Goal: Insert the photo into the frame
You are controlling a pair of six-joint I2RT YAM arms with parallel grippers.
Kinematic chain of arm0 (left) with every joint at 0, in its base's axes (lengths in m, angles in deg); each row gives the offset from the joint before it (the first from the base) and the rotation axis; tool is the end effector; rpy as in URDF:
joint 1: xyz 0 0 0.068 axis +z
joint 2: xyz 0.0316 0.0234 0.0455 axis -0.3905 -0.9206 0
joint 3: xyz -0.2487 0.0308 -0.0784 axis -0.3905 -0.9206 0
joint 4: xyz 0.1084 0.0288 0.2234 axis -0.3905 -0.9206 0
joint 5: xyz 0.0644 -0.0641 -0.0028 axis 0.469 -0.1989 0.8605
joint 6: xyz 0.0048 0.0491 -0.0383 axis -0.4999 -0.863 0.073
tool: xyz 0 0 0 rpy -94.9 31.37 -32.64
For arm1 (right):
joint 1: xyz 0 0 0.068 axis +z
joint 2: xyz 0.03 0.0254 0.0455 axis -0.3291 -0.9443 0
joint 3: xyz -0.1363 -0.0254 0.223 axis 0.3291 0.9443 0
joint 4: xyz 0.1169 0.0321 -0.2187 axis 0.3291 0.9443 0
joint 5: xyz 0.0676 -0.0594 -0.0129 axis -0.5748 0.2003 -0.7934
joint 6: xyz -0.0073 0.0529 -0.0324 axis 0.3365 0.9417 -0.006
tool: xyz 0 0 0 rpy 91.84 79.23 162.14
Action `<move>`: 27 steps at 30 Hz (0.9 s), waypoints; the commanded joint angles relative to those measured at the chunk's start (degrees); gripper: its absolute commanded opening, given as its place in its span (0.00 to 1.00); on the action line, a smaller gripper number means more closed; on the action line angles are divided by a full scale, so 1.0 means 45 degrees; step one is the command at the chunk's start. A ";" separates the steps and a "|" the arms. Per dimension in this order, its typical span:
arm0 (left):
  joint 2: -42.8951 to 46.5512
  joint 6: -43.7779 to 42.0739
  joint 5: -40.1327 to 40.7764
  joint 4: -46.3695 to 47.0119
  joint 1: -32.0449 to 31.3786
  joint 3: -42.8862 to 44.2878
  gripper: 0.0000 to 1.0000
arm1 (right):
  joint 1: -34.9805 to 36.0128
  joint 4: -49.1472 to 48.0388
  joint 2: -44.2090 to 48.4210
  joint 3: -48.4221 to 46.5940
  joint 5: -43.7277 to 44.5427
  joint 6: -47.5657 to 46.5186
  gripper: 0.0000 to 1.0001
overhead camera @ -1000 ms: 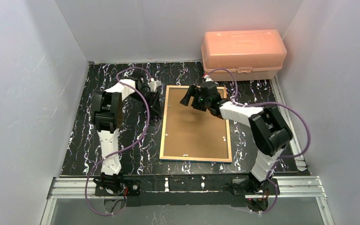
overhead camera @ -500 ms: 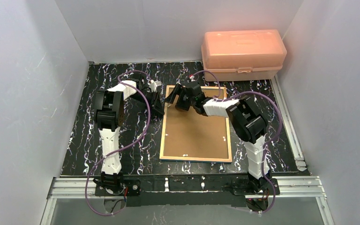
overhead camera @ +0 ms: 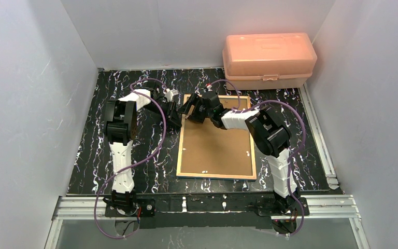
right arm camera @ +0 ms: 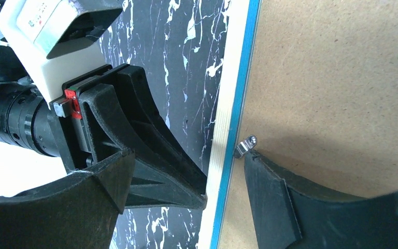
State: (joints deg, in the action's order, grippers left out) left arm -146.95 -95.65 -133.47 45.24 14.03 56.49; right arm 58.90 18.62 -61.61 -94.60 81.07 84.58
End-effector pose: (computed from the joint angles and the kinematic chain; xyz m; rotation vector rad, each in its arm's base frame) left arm 0.4162 -0.1033 0.1200 0.5172 2.5897 -1.2835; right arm 0.3596 0.3074 0.1488 0.2414 2.1805 1.1937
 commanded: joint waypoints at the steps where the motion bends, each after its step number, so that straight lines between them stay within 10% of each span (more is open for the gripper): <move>1: -0.0039 -0.0162 0.0459 -0.0061 0.0016 -0.0216 0.16 | 0.0131 -0.0265 -0.0219 -0.0361 -0.0057 0.0235 0.84; 27: 0.0075 -0.0475 0.0275 -0.0098 0.0016 -0.0431 0.13 | 0.0316 -0.0176 -0.0715 -0.0974 0.0082 0.0055 0.82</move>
State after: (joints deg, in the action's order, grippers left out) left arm -146.95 -95.85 -134.47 45.61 14.71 55.96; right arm 59.09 20.81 -63.01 -97.15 80.66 84.86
